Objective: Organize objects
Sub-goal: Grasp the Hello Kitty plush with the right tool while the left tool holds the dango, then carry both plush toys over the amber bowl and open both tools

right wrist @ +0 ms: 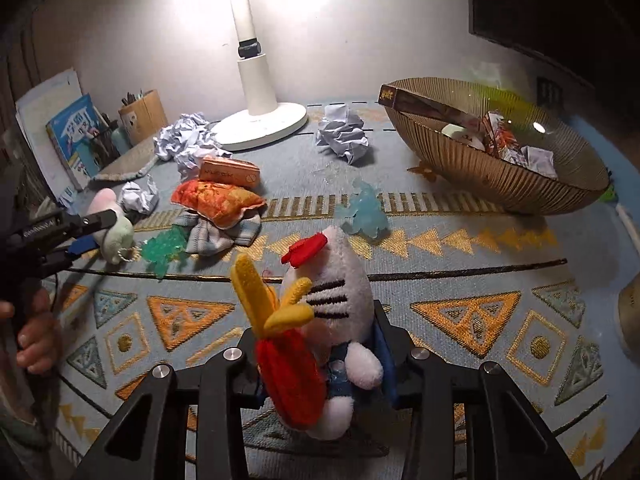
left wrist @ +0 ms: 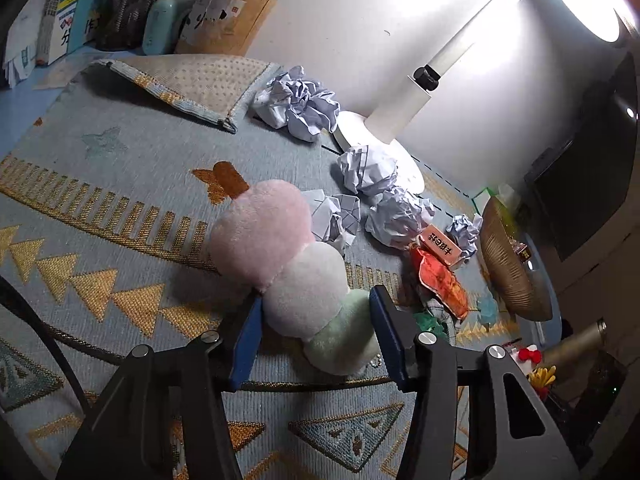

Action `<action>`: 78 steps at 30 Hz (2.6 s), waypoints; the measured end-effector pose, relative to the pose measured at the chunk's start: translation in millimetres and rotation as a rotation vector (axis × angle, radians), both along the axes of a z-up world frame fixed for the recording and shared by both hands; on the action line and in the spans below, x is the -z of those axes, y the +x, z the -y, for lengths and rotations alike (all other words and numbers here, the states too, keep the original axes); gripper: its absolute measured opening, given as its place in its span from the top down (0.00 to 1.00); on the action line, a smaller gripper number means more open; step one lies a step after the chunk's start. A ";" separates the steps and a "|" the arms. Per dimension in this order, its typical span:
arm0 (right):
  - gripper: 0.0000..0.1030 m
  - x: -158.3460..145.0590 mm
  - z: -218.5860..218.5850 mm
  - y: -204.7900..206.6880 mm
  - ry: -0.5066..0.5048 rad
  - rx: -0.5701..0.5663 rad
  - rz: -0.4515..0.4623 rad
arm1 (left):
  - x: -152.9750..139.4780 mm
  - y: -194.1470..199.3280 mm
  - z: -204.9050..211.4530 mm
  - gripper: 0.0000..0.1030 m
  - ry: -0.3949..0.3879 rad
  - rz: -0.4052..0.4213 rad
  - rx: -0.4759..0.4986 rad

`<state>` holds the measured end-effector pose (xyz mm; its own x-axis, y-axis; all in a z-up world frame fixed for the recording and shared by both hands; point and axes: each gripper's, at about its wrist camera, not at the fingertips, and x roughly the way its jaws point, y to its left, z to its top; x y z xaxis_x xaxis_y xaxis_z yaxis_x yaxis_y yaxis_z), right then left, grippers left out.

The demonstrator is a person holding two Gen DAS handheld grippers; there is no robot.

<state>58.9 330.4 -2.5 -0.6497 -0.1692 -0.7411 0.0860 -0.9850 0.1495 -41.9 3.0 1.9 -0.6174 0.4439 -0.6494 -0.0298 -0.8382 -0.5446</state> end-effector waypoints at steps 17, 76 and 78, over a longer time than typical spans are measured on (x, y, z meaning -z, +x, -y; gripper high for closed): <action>0.48 17.0 -47.4 14.6 -0.320 -0.033 0.140 | -18.5 6.1 -31.3 0.33 -0.298 0.072 0.259; 0.64 -137.2 -105.5 -33.6 -0.018 0.284 -0.263 | -174.3 -40.5 -258.2 0.61 -0.272 -0.386 0.461; 0.64 -141.0 -116.7 -52.9 -0.003 0.321 -0.267 | -173.9 -63.1 -279.3 0.59 -0.234 -0.381 0.485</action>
<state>6.0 447.1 138.5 -0.8390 0.0711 -0.5395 -0.1889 -0.9678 0.1662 -105.0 282.3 175.8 -0.5889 0.6029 -0.5383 -0.5882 -0.7765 -0.2261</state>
